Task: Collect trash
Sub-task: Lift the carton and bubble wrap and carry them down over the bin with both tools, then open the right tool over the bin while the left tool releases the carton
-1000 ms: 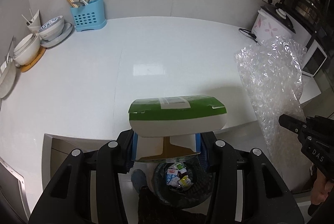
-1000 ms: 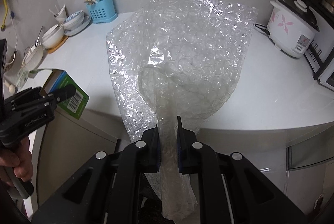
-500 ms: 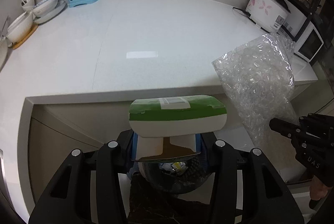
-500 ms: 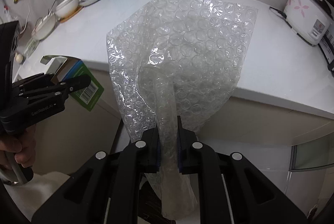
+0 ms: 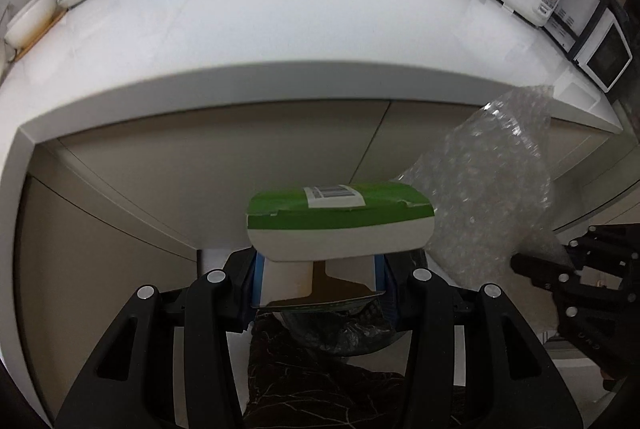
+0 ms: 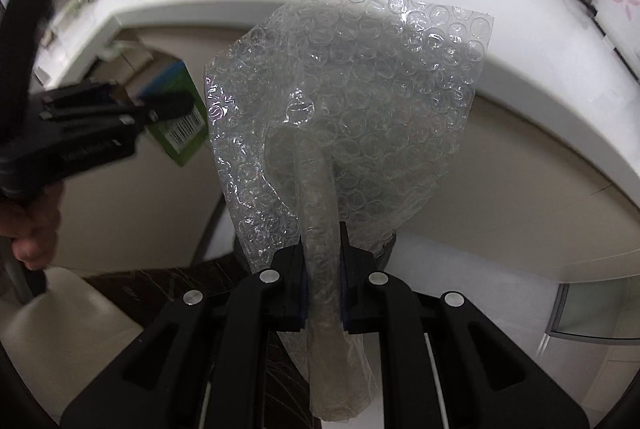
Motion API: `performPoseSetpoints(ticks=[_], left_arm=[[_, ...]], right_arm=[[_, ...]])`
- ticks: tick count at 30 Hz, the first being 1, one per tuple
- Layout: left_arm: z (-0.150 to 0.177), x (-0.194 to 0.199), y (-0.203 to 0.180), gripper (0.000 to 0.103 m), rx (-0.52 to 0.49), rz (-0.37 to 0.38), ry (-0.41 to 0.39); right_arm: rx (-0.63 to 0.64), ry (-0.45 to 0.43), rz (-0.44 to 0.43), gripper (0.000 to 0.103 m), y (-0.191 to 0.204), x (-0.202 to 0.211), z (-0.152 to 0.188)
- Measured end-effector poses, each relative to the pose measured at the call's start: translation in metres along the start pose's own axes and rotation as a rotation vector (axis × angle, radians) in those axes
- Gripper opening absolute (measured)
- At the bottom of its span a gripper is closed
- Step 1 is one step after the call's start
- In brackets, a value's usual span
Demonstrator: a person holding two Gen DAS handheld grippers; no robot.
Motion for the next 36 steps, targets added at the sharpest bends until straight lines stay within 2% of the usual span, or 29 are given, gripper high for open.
performPoseSetpoints(ticks=[5, 17, 28, 31, 36], left_arm=[[0.011, -0.025, 0.009, 0.046, 0.023, 0.012, 0.028], [0.034, -0.070, 0.019, 0.046, 0.020, -0.020, 0.101], [0.035, -0.086, 0.028, 0.046, 0.034, -0.032, 0.145], [0.036, -0.092, 0.029, 0.046, 0.041, -0.036, 0.165], [0.039, -0.103, 0.031, 0.046, 0.043, -0.043, 0.203]], right_arm=[[0.019, 0.075, 0.002, 0.010, 0.000, -0.040, 0.009], [0.035, 0.256, 0.015, 0.011, -0.004, -0.117, 0.016], [0.056, 0.511, 0.038, 0.012, -0.003, -0.178, 0.029], [0.070, 0.554, 0.054, 0.017, -0.002, -0.186, 0.030], [0.045, 0.540, 0.045, 0.028, 0.000, -0.187, 0.026]])
Point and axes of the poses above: each gripper's, at about its wrist camera, not at the fingertips, and x roughly against the way its jaws point, y to its left, z to its underside, the point moved 7 cm from there along -x, roughly the way its jaws point, and after that the axes turned 2 degrees about -y, right-handed, at the moved point
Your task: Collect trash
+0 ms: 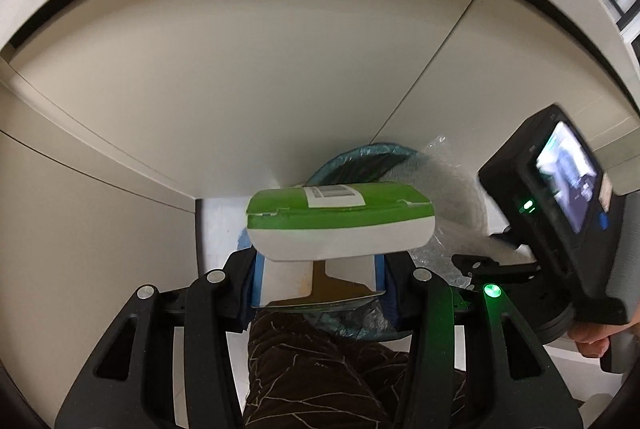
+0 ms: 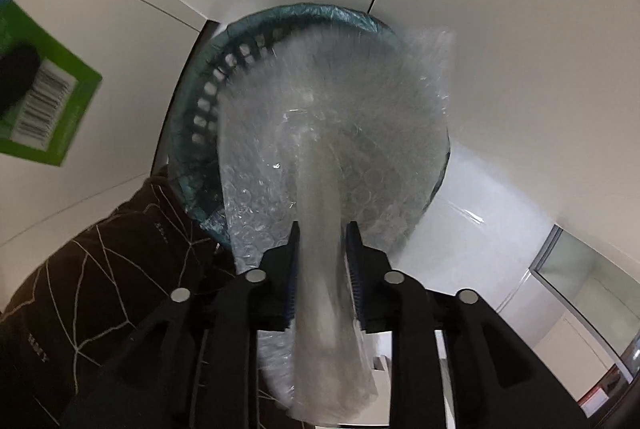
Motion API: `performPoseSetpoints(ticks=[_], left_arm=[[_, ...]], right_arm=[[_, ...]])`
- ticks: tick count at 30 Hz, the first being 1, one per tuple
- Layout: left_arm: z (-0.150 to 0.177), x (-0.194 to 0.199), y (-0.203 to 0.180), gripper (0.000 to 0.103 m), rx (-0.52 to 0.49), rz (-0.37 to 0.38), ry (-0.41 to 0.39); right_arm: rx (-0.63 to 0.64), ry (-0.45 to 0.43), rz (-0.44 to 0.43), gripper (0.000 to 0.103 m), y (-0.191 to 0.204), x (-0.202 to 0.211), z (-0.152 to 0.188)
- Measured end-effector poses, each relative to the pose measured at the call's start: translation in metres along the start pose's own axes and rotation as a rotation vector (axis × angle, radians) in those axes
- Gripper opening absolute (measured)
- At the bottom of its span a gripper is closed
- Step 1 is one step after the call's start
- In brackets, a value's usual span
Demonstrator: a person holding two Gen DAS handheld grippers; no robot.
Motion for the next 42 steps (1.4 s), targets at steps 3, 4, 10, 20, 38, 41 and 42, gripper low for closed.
performPoseSetpoints(ticks=[3, 4, 10, 20, 38, 41, 42], left_arm=[[0.001, -0.008, 0.004, 0.046, 0.004, 0.000, 0.021], [0.003, -0.011, 0.004, 0.046, 0.006, -0.001, 0.028], [0.007, -0.025, -0.001, 0.046, -0.014, 0.000, 0.059], [0.004, -0.041, -0.032, 0.046, -0.103, 0.038, 0.088], [0.006, -0.053, -0.070, 0.081, -0.156, 0.085, 0.101], [0.002, -0.041, -0.065, 0.088, -0.145, 0.069, 0.082], [0.000, -0.038, -0.064, 0.092, -0.137, 0.065, 0.070]], right_arm=[[-0.018, -0.026, -0.012, 0.038, -0.002, 0.002, -0.001], [-0.026, -0.035, -0.019, 0.044, -0.003, 0.003, -0.001], [-0.138, -0.182, -0.071, 0.072, -0.021, 0.026, 0.001], [-0.327, -0.531, 0.019, 0.092, -0.070, 0.088, 0.024], [-0.427, -0.552, 0.021, 0.092, -0.092, 0.091, 0.049], [-0.440, -0.560, 0.013, 0.092, -0.095, 0.097, 0.050], [-0.444, -0.564, 0.006, 0.092, -0.095, 0.100, 0.049]])
Point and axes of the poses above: each gripper's, at about its wrist camera, not at the fingertips, and x roughly against the way its jaws point, y to its left, z to its underside, the point moved 7 cm from there along -x, roughly the way its jaws point, and after that the axes turned 2 degrees about -y, right-handed, at the moved point
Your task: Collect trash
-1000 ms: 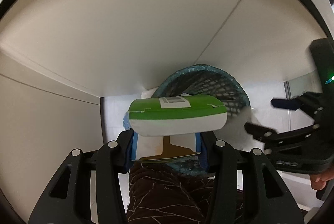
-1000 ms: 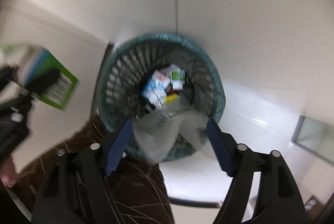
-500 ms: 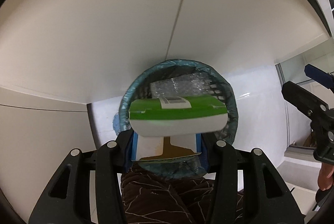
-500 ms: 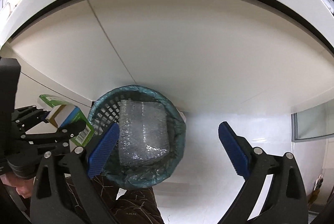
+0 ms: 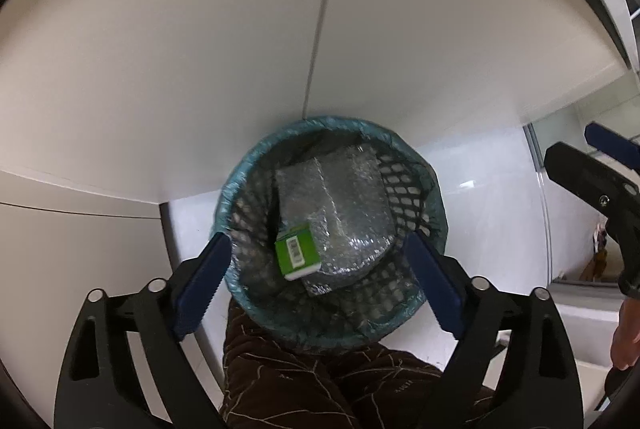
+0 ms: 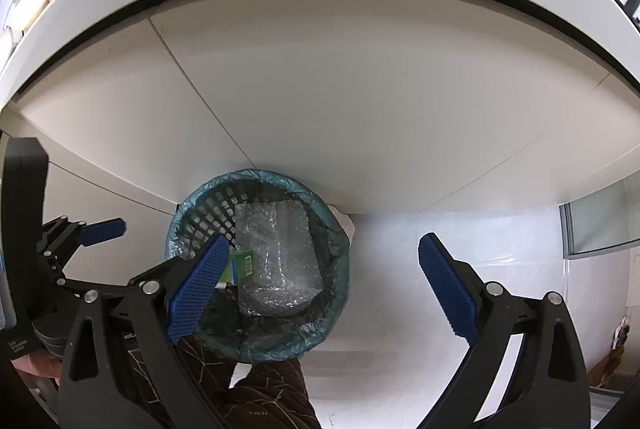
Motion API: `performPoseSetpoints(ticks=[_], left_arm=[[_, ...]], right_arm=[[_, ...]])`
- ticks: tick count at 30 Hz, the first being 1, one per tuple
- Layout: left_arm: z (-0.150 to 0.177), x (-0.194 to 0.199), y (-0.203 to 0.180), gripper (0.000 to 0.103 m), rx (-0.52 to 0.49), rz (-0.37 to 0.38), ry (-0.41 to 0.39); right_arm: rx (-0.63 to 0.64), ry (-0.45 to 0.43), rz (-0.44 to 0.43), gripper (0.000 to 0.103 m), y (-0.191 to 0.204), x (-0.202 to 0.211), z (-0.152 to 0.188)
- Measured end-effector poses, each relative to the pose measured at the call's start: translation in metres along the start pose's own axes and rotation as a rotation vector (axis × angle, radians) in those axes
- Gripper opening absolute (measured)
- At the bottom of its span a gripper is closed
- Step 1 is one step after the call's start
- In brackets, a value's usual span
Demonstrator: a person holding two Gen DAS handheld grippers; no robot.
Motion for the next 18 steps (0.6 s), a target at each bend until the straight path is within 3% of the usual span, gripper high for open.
performPoseSetpoints(ticks=[3, 10, 18], left_arm=[[-0.010, 0.023, 0.012, 0.097, 0.039, -0.017, -0.046], [-0.038, 0.103, 0.034, 0.097, 0.110, -0.049, -0.155], [-0.050, 0.193, 0.050, 0.097, 0.171, -0.053, -0.217]], right_arm=[[-0.001, -0.020, -0.004, 0.094, 0.005, 0.013, -0.010], [0.019, -0.105, 0.001, 0.095, 0.020, 0.074, -0.043], [-0.005, -0.160, -0.016, 0.095, 0.029, 0.156, -0.074]])
Point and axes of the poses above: each gripper's, at about its wrist camera, not at the fingertips, and x roughly against the way its jaws point, y to its left, z to its underside, the point moved 7 cm from there along -x, roughly the way its jaws point, and after that the axes turned 2 degrees about -y, right-handed, at the moved point
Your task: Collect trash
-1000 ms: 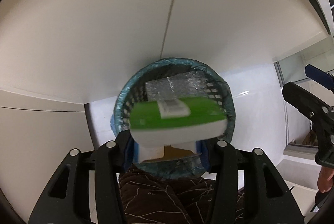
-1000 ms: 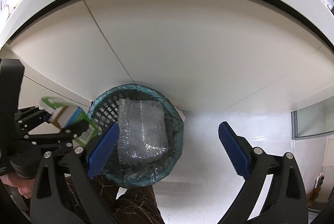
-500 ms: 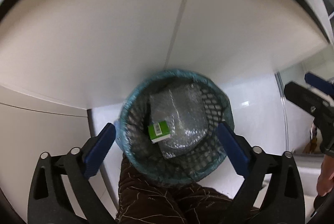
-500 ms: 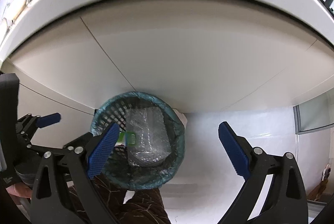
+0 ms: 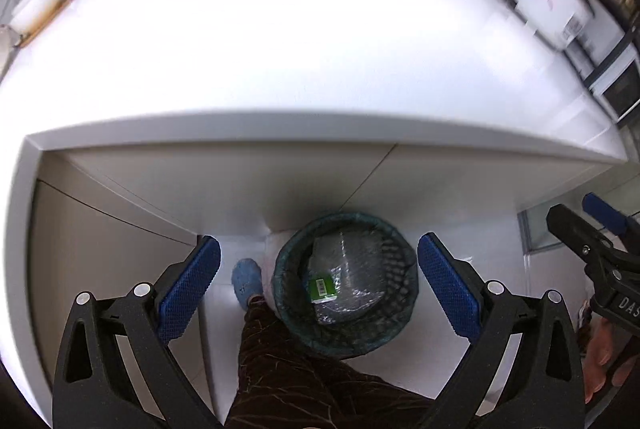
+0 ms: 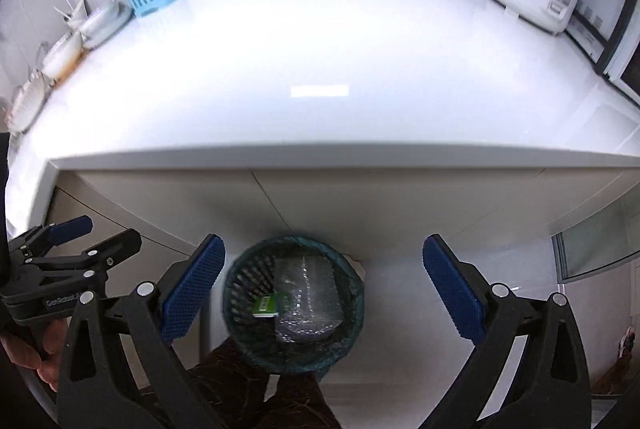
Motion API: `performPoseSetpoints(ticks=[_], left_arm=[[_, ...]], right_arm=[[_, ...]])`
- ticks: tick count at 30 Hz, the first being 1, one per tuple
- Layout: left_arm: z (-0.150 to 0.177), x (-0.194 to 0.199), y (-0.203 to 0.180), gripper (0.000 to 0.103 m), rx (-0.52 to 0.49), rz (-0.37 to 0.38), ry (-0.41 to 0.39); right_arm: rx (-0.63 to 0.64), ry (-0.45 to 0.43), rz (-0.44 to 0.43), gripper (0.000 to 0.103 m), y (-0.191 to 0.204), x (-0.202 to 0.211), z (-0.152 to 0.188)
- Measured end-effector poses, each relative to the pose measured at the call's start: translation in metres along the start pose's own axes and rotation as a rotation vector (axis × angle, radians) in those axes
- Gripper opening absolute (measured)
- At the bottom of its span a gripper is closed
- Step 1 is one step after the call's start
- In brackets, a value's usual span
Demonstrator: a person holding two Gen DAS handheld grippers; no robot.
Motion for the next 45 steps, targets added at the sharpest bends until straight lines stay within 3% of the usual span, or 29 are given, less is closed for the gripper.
performPoseSetpoints(ticks=[4, 12, 22, 45], left_arm=[[-0.004, 0.040, 0.005, 0.097, 0.027, -0.023, -0.006], [0.002, 0.075, 0.004, 0.097, 0.006, -0.034, -0.022], [0.013, 0.066, -0.004, 0.097, -0.022, -0.021, -0.003], [0.014, 0.075, -0.014, 0.097, -0.021, -0.017, -0.021]], right_arm=[[-0.010, 0.007, -0.003, 0.095, 0.007, 0.034, -0.009], [-0.002, 0.014, 0.007, 0.095, 0.018, 0.073, -0.002], [-0.002, 0.047, 0.057, 0.095, 0.013, 0.060, 0.013], [0.004, 0.040, 0.048, 0.095, 0.011, 0.061, 0.011]])
Point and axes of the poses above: each gripper's, at about its wrist camera, not at the fingertips, and x roughly against the way its jaws point, y to its left, z to its underside, the point moved 7 cm from there along -x, roughly the way its jaws point, and after that the axes turned 2 degrees about -y, right-handed, at the moved point
